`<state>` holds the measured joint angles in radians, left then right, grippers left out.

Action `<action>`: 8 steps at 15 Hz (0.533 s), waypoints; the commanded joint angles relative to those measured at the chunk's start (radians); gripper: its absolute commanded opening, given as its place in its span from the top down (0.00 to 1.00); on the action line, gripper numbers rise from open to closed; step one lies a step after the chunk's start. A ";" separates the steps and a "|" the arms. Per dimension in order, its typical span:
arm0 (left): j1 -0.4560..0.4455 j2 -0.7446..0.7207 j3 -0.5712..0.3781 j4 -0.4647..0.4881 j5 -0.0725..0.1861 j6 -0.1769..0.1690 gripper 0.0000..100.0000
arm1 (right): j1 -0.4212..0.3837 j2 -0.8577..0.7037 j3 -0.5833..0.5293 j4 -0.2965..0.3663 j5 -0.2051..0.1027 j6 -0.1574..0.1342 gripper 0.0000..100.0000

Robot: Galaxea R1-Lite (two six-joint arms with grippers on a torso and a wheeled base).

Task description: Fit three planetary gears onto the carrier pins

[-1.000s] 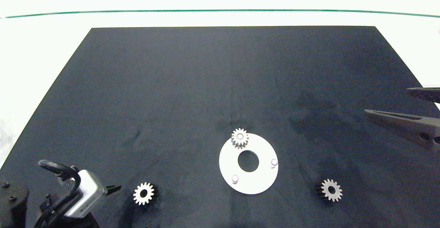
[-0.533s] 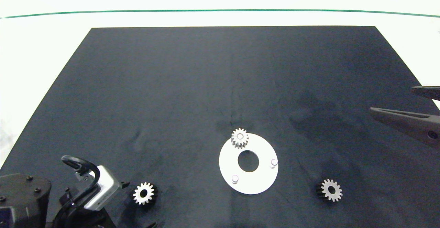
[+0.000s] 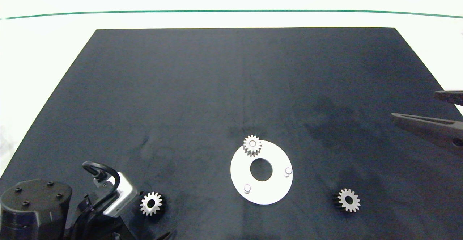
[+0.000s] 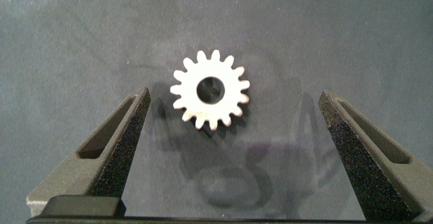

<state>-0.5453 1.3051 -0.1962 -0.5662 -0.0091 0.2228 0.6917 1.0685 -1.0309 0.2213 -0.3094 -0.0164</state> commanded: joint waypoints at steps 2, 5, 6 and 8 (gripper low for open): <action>-0.001 0.029 0.000 -0.058 0.008 0.003 0.01 | 0.000 0.001 0.000 0.001 -0.002 0.000 0.00; -0.001 0.037 0.004 -0.061 0.008 0.003 0.07 | 0.000 0.001 0.000 0.001 -0.002 0.003 0.00; -0.001 0.037 0.004 -0.061 0.008 0.003 0.08 | 0.000 0.001 0.000 0.001 -0.002 0.003 0.00; -0.001 0.037 0.004 -0.061 0.008 0.003 0.13 | 0.000 0.002 0.000 0.001 -0.002 0.006 0.00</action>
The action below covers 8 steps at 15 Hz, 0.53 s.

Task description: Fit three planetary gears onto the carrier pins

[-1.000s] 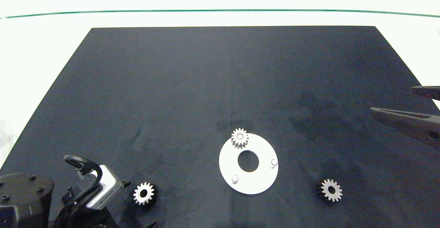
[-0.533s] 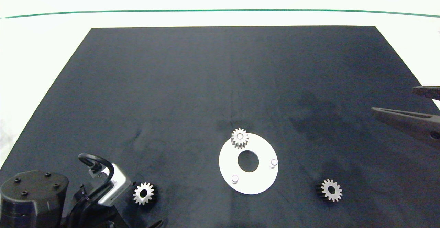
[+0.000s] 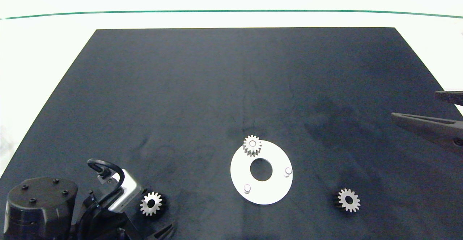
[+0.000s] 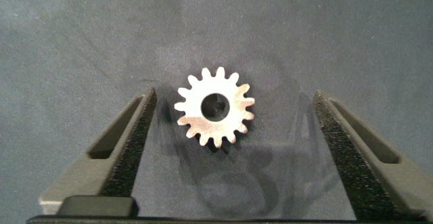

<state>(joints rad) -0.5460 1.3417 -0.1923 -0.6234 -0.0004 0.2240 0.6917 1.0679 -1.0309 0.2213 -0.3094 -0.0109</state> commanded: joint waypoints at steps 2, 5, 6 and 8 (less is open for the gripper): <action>0.000 0.001 0.002 -0.004 -0.001 0.001 0.16 | 0.000 0.003 0.000 0.001 -0.002 0.000 0.00; 0.000 0.001 0.002 -0.002 -0.001 0.003 0.22 | 0.000 0.004 0.000 0.001 -0.002 0.000 0.00; 0.000 0.002 0.002 -0.002 -0.001 0.003 0.25 | 0.000 0.004 0.000 0.001 -0.002 0.000 0.00; -0.003 0.013 0.008 -0.004 -0.001 0.001 0.29 | 0.000 0.006 0.000 0.001 -0.002 0.000 0.00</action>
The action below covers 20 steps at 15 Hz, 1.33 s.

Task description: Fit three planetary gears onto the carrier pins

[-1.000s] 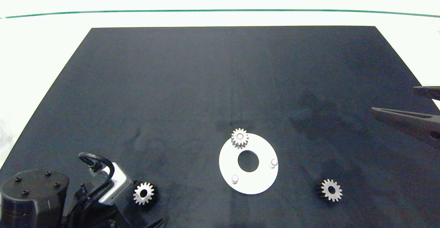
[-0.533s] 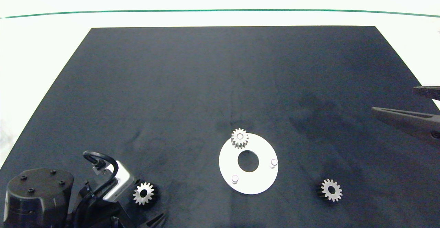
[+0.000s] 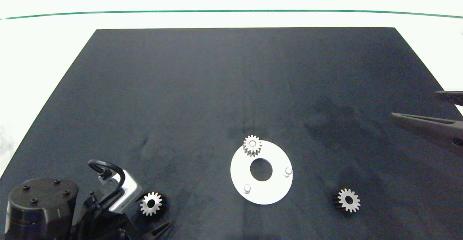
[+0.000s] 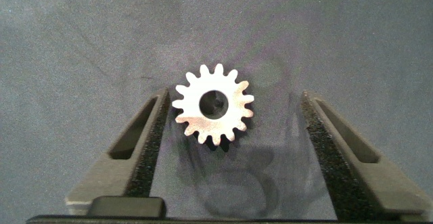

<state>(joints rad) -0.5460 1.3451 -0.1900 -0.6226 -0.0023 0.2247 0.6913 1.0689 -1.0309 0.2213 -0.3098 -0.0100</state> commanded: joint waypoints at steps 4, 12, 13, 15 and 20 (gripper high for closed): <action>-0.022 0.020 0.006 -0.008 0.002 -0.001 0.37 | 0.001 0.006 0.000 0.001 -0.002 -0.001 0.00; -0.023 0.046 0.009 -0.045 0.002 -0.001 0.53 | 0.001 0.005 0.000 0.001 -0.002 -0.001 0.00; -0.023 0.048 0.011 -0.043 0.002 -0.002 0.55 | 0.001 0.005 0.000 0.001 -0.002 -0.001 0.00; -0.022 0.051 0.015 -0.046 0.002 -0.002 0.59 | 0.001 0.005 0.000 0.001 -0.002 -0.001 0.00; -0.022 0.057 0.023 -0.054 0.002 -0.004 0.68 | 0.001 0.005 0.000 0.001 -0.002 0.001 0.00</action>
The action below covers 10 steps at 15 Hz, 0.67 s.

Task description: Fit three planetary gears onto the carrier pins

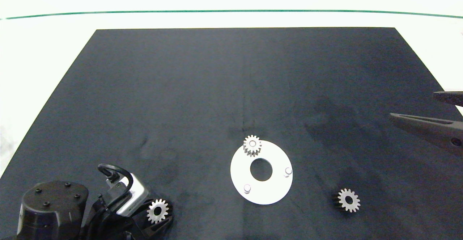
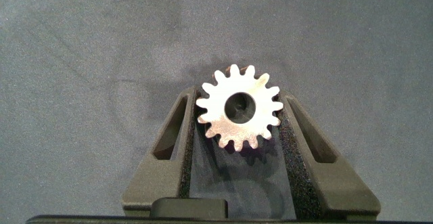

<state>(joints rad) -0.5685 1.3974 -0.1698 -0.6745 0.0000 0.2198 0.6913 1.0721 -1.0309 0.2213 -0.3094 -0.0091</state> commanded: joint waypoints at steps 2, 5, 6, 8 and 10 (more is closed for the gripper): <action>-0.001 0.006 0.006 -0.014 0.000 0.001 0.73 | 0.001 0.002 0.000 0.001 -0.002 0.000 0.00; -0.013 -0.008 0.003 -0.017 0.005 0.004 0.75 | 0.001 0.002 0.000 0.001 -0.001 0.000 0.00; -0.019 -0.017 0.001 -0.034 0.005 0.007 0.75 | 0.001 -0.001 0.000 0.001 -0.001 -0.002 0.00; -0.051 -0.023 -0.002 -0.059 0.003 0.013 0.75 | 0.002 -0.017 0.000 0.001 -0.001 -0.002 0.00; -0.083 -0.023 -0.020 -0.060 0.003 0.036 0.75 | 0.002 -0.035 0.000 0.003 -0.002 -0.003 0.00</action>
<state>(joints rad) -0.6355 1.3811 -0.1817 -0.7283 0.0023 0.2523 0.6928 1.0515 -1.0309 0.2226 -0.3091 -0.0115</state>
